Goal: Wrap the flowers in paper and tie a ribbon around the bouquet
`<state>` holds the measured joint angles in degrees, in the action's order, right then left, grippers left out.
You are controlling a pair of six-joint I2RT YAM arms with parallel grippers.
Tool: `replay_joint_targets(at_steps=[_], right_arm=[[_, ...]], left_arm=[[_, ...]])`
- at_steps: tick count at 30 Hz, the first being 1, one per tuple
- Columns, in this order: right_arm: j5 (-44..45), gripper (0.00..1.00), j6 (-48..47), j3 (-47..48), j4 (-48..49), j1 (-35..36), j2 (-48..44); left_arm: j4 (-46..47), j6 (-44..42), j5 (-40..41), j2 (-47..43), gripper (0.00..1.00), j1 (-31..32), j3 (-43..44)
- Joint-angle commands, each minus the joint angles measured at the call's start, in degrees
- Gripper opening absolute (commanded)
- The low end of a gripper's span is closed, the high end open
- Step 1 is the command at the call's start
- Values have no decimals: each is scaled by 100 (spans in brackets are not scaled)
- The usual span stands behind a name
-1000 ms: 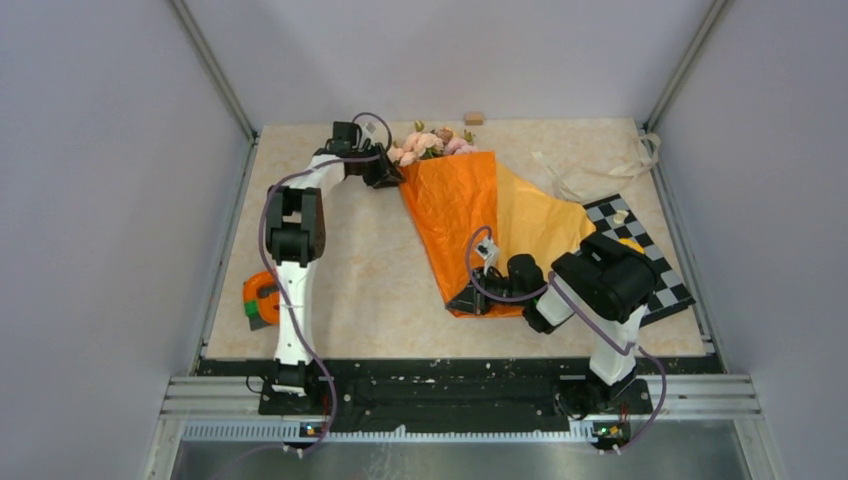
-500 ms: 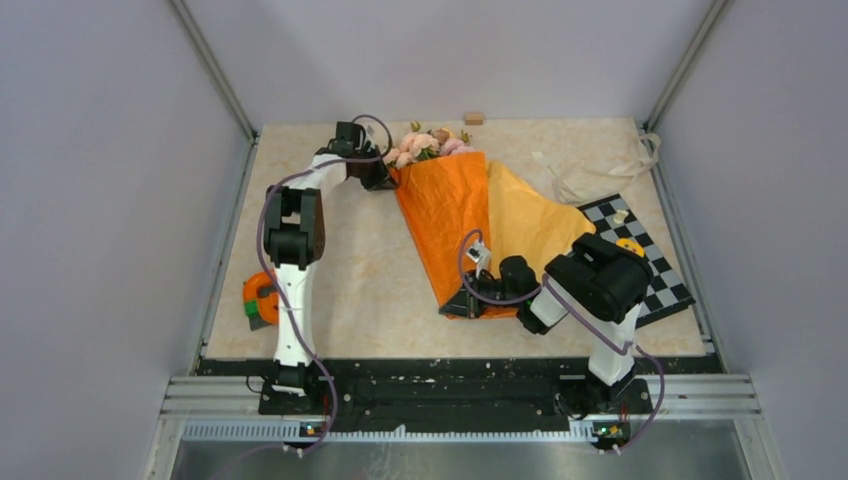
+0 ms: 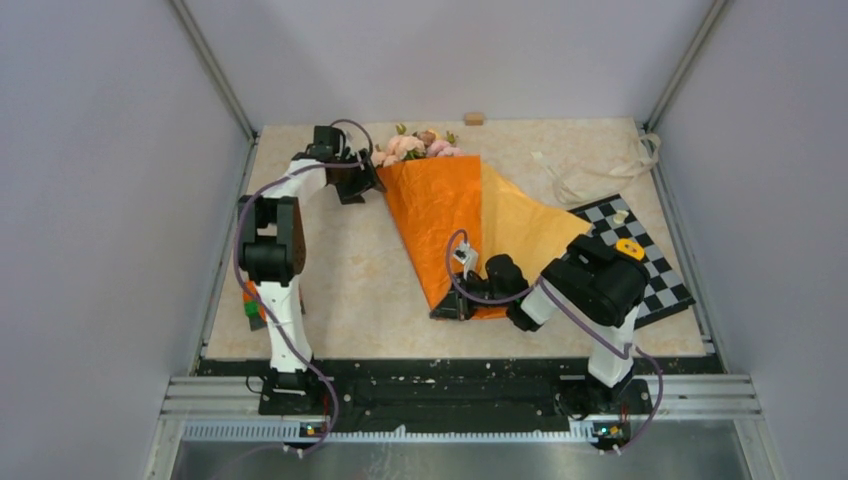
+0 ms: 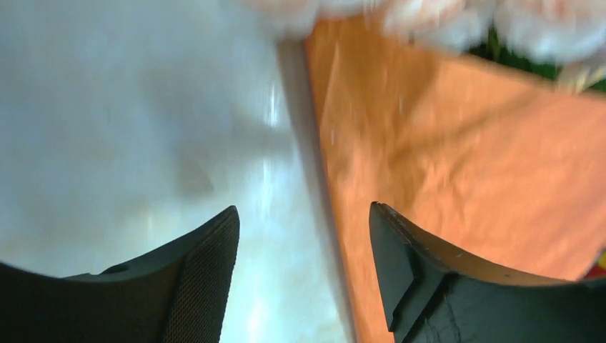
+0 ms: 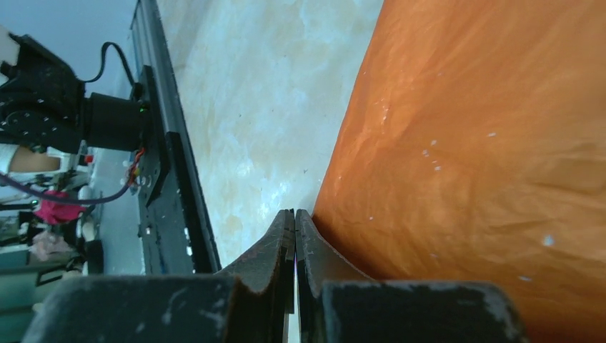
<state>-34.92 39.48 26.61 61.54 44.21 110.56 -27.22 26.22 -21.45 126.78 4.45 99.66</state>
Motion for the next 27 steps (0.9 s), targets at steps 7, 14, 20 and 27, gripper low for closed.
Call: replay_joint_targets(at_steps=[7,14,20,27], right_arm=[[1075,10,-641,828,-2313,113,-1398],[1920,21,-727,746,-3547,102,-2820],[3497,59,-532,-20,-5132,-87,-5004],[4823,99,-255,-504,-7668,-904,-7241]], left_arm=[[409,287,985,-3240,80,743,-2376],[514,104,498,-3096,54,1878,-2679],[1025,114,134,-2923,41,2580,-3094],[1509,94,-21,-2708,41,3208,-3185]])
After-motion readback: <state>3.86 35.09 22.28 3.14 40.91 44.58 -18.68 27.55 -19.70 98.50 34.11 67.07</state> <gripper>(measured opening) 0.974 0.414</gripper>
